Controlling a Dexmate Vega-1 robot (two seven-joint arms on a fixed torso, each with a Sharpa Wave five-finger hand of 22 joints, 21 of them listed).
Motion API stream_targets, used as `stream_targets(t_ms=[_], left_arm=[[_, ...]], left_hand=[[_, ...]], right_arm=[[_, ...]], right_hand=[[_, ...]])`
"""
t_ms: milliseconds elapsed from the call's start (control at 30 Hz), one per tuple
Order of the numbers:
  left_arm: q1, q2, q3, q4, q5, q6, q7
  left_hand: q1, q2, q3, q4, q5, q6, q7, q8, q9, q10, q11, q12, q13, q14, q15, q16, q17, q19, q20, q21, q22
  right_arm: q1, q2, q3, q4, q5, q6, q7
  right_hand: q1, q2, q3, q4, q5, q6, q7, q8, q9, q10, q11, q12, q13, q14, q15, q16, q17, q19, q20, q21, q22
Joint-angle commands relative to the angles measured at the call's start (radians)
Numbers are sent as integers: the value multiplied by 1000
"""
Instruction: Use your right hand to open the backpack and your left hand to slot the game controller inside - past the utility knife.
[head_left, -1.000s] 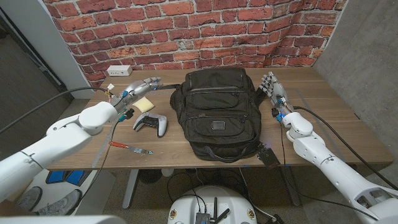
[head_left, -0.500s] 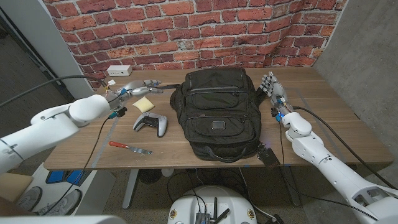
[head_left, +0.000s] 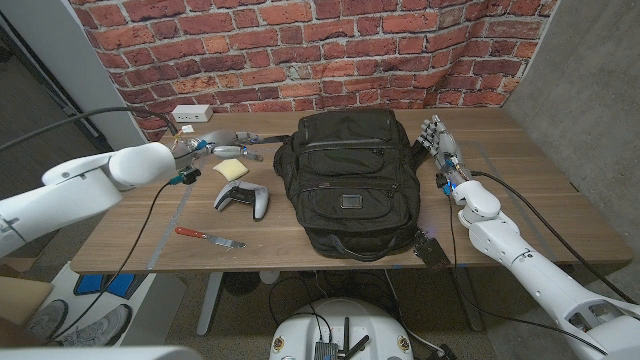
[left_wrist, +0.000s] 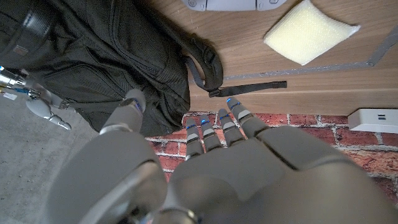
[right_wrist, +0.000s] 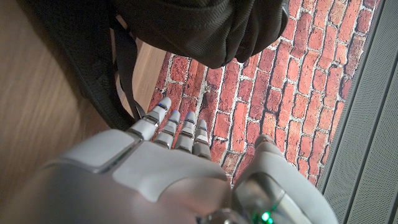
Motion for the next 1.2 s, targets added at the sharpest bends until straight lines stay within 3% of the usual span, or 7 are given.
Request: stream_targets(t_ms=[33,233,567,867,1000,1200], left_arm=[[-98,69,60,-36,73,19,-143],[-149,94,89,-57,135,28,-218],[-219,95,139,-89,256,53,-325],[-263,81,177,-99,366,50,-404],[-269,75,187,-92,403,37,-421],[-282,60,207,-88,470,17,-453]], left_hand=[[23,-6,7,1,-1,3,-10,6,2,0,-9,-3,5,3,-112,-1,1,1,-163,-2,2],[62,-32,7,2,-3,-8,-17,3,3,-15,-18,-8,6,-9,-113,-4,2,-9,-163,-6,2],[119,-67,7,4,1,-41,-12,-5,3,-36,-18,-12,6,-26,-113,-4,2,-21,-161,-7,2],[178,-92,7,6,6,-75,15,-10,3,-63,-3,-14,7,-50,-102,-6,3,-37,-153,-8,2],[221,-105,4,9,7,-116,37,-15,4,-96,19,-16,8,-76,-78,-6,3,-56,-143,-9,2],[246,-111,-1,11,8,-134,57,-13,5,-115,27,-15,9,-98,-59,-8,4,-80,-135,-12,3]], right_arm=[[0,-3,3,5,1,7,5],[-1,-2,4,11,4,11,9],[-10,-5,6,4,2,12,1],[-12,-3,6,1,0,13,-4],[-11,-4,4,-2,-3,8,-6],[-10,-2,4,-5,-6,6,-15]], right_hand=[[7,17,11,0,2,10,3,4,3,8,5,6,1,8,-10,9,0,9,-17,1,3],[8,17,14,-1,2,10,3,4,3,8,5,5,0,10,-7,10,-5,10,-17,1,3],[6,17,16,-2,0,10,3,3,3,7,4,5,-1,10,-8,10,-10,10,-15,0,3],[5,18,18,-2,-1,9,2,3,3,8,6,5,-2,12,-6,11,-15,11,-14,0,3],[4,18,19,-2,-2,11,3,3,3,9,7,5,-3,12,-6,11,-18,10,-14,-1,3],[3,19,21,-2,-2,12,5,3,3,10,6,5,-3,12,-6,11,-21,12,-14,0,3]])
